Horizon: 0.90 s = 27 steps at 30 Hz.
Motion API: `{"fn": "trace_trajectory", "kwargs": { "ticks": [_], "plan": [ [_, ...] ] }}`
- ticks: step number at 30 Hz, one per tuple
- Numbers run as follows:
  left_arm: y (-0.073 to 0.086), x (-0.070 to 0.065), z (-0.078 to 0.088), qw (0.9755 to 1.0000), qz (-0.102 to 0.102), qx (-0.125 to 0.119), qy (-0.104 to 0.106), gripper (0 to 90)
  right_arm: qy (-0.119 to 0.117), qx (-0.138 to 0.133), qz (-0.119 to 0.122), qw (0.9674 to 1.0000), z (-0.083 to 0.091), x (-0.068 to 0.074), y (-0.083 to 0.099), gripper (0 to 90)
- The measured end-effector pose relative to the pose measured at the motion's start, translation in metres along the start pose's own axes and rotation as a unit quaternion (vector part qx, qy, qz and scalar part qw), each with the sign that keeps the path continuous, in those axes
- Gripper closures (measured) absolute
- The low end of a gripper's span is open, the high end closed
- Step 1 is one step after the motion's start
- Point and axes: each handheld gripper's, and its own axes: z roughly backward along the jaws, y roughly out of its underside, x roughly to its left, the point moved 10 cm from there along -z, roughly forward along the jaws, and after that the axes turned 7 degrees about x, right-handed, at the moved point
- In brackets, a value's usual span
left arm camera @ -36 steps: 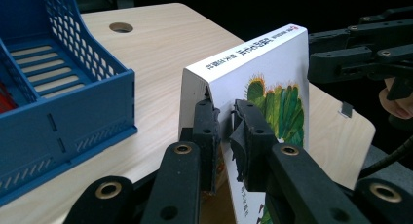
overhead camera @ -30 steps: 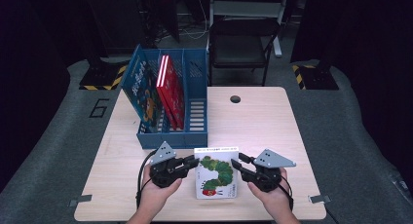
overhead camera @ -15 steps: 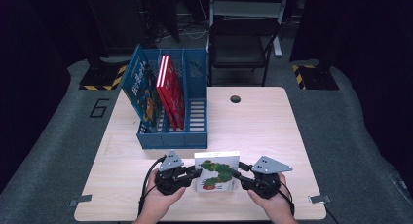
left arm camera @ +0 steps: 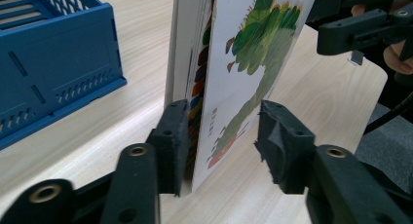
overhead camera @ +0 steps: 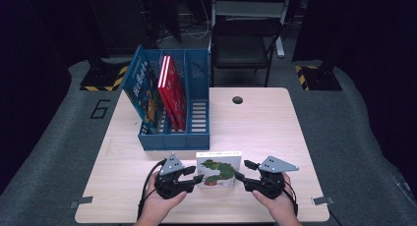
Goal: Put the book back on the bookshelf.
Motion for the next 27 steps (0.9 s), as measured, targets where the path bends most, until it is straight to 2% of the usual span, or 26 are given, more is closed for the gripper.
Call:
{"fn": "trace_trajectory", "kwargs": {
  "ticks": [3,5,7,8,11,15,23,27],
  "plan": [
    [0.001,0.003,0.0,1.0,0.001,0.004,-0.003,48.1,-0.006,0.002,-0.007,1.0,-0.004,-0.002,0.001,38.3],
    [-0.002,0.007,-0.003,1.0,0.006,0.001,-0.005,40.8,-0.015,0.003,-0.01,0.9998,-0.009,-0.002,0.001,37.0],
    [-0.006,0.007,-0.005,1.0,0.001,-0.006,-0.006,39.9,-0.026,0.006,-0.011,0.9996,-0.012,0.0,0.002,36.2],
    [-0.006,0.007,-0.006,1.0,-0.001,-0.003,-0.006,38.9,-0.024,0.005,-0.008,0.9997,-0.013,0.0,0.001,36.2],
    [-0.009,0.005,-0.01,0.9999,-0.008,-0.005,-0.001,43.5,-0.024,0.005,0.003,0.9997,-0.016,0.003,0.001,36.4],
    [-0.01,0.004,-0.012,0.9998,-0.017,-0.003,-0.006,49.8,-0.026,0.009,0.007,0.9996,-0.018,0.005,0.001,38.1],
    [-0.01,0.006,-0.015,0.9998,-0.019,0.004,-0.005,54.0,-0.034,0.021,0.013,0.9991,-0.028,0.006,0.006,36.7],
    [-0.009,0.005,-0.016,0.9998,-0.019,0.006,-0.004,55.0,-0.054,0.031,0.014,0.9979,-0.038,0.004,0.01,36.3]
  ]
}}
